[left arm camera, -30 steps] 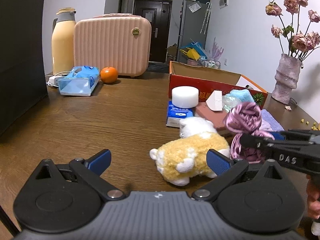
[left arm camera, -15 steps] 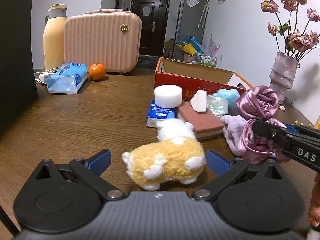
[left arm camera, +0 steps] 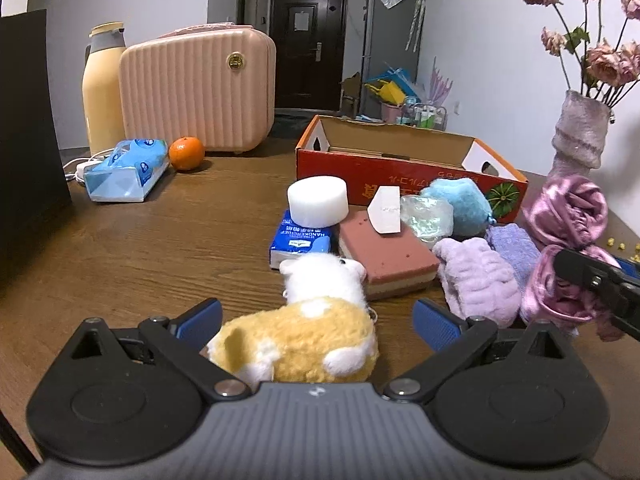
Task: Organize soft objects
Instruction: 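Grasp the yellow plush sheep with the left tool while the right holds scrunchies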
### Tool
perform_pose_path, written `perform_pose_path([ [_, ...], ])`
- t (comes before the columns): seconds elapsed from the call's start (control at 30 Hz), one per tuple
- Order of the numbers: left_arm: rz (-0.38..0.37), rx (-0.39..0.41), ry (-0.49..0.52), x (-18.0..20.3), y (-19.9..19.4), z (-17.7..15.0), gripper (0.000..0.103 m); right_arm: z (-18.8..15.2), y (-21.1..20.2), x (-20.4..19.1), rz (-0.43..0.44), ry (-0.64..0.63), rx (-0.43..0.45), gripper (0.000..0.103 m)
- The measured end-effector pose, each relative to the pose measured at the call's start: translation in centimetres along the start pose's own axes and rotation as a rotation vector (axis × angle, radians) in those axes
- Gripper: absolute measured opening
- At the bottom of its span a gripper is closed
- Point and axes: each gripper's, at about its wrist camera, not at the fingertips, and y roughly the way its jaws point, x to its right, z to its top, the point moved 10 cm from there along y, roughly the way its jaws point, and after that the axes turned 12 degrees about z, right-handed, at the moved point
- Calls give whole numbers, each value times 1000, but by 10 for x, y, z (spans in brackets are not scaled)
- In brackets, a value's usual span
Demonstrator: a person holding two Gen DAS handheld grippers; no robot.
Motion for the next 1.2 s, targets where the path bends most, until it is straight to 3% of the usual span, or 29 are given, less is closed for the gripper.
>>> perform_pose_path([
  [0.67, 56, -82, -18, -9, 34, -17, 103, -14, 10, 18, -39, 43, -51, 28],
  [1.2, 25, -115, -68, -17, 46, -18, 103, -15, 11, 18, -42, 44, -48, 28],
])
